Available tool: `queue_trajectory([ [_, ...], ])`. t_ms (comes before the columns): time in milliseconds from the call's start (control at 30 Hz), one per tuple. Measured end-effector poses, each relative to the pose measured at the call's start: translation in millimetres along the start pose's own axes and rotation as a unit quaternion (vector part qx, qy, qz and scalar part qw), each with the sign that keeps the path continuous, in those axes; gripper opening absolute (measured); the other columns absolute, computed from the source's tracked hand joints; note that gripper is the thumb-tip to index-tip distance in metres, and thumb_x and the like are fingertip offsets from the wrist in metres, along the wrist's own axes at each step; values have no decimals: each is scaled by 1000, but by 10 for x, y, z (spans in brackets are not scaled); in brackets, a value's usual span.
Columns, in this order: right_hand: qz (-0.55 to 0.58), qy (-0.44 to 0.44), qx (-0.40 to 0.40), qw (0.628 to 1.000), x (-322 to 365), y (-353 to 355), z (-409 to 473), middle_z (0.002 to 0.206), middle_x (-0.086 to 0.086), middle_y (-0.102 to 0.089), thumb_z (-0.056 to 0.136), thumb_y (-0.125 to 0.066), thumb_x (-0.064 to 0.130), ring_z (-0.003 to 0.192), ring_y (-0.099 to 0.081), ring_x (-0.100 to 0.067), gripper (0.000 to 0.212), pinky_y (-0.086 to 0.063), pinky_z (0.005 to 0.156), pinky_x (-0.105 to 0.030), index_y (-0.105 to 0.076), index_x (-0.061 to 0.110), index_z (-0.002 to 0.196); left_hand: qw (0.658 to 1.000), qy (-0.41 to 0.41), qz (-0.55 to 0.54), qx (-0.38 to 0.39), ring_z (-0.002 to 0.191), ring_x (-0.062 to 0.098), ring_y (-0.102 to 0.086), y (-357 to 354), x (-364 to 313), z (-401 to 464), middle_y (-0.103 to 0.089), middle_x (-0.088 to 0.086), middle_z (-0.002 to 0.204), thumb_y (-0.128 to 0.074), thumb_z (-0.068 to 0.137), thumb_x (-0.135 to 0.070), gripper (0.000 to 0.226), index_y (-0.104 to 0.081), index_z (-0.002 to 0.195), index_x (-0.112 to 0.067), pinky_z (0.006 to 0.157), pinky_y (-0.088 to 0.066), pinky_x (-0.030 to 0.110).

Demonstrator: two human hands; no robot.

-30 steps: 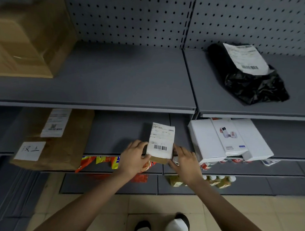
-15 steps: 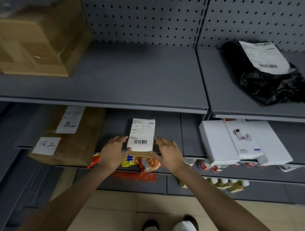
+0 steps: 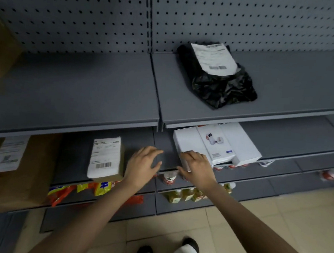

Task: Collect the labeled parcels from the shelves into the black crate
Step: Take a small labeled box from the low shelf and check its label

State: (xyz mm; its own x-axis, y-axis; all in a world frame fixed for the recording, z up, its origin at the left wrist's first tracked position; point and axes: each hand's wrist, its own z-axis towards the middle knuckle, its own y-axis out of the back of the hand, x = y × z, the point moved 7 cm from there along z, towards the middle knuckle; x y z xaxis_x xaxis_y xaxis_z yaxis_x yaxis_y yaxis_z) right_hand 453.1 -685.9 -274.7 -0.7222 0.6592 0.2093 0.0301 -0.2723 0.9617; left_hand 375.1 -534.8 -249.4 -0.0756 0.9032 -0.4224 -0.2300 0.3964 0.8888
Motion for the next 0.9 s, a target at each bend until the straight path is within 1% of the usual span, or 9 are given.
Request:
queue_trajectory([
  [100, -10, -12, 12, 1000, -384, 61, -135, 105, -6, -67, 73, -78, 37, 89, -65, -26, 51, -51, 79, -37, -65, 14, 117, 1000, -16, 2, 23, 109, 18, -52, -263, -345, 127, -57, 0, 118, -60, 87, -29, 38, -57, 123, -20, 88, -42, 31],
  [167, -21, -13, 22, 999, -596, 76, -208, 106, -5, -67, 73, -77, 41, 91, -65, -25, 52, -51, 80, -38, -65, 15, 117, 999, -8, 9, 46, 114, 17, -48, -450, -502, 207, -54, -1, 124, -57, 88, -34, 41, -53, 127, -21, 92, -39, 30],
  [233, -24, -12, 30, 999, -783, 79, -263, 108, -6, -67, 71, -78, 41, 93, -65, -26, 55, -52, 81, -39, -65, 15, 118, 997, 10, 18, 69, 120, 15, -44, -638, -599, 277, -49, -4, 130, -54, 89, -40, 45, -49, 131, -23, 96, -38, 30],
  [300, -27, -6, 42, 999, -937, 65, -299, 109, -6, -68, 70, -79, 40, 95, -65, -26, 56, -52, 82, -40, -66, 15, 117, 996, 38, 19, 84, 123, 14, -41, -798, -648, 321, -46, -4, 135, -51, 90, -43, 48, -46, 133, -22, 96, -39, 30],
  [400, -41, 16, 44, 998, -1092, 56, -291, 104, -4, -67, 63, -84, 40, 89, -66, -23, 55, -53, 78, -37, -68, 15, 111, 993, 77, 23, 90, 123, 15, -42, -957, -672, 347, -44, -3, 137, -49, 91, -46, 51, -44, 135, -22, 92, -44, 29],
  [500, -55, 47, 34, 997, -1146, 36, -227, 98, -2, -65, 60, -86, 38, 83, -65, -21, 54, -54, 73, -34, -69, 16, 106, 992, 100, 36, 72, 122, 14, -43, -1026, -692, 349, -43, -2, 137, -49, 91, -44, 49, -44, 135, -21, 92, -45, 28],
  [667, -60, 95, 27, 993, -1117, -19, -147, 95, -4, -61, 64, -85, 32, 83, -62, -24, 48, -52, 71, -34, -68, 13, 105, 990, 125, 53, 46, 121, 17, -45, -1037, -706, 276, -42, 2, 137, -49, 92, -37, 45, -46, 134, -19, 93, -46, 30],
  [800, -33, 123, 28, 991, -975, -94, -111, 93, -6, -60, 67, -83, 30, 82, -61, -24, 47, -51, 72, -35, -67, 10, 107, 988, 143, 55, 34, 120, 18, -46, -959, -604, 161, -44, 4, 136, -49, 93, -32, 41, -49, 132, -18, 91, -45, 30],
  [900, -4, 135, 26, 991, -789, -165, -109, 94, -4, -60, 68, -83, 32, 82, -61, -22, 48, -50, 72, -34, -68, 12, 109, 986, 157, 48, 21, 117, 18, -49, -861, -456, 28, -48, 4, 133, -52, 92, -33, 40, -52, 129, -17, 90, -44, 28],
])
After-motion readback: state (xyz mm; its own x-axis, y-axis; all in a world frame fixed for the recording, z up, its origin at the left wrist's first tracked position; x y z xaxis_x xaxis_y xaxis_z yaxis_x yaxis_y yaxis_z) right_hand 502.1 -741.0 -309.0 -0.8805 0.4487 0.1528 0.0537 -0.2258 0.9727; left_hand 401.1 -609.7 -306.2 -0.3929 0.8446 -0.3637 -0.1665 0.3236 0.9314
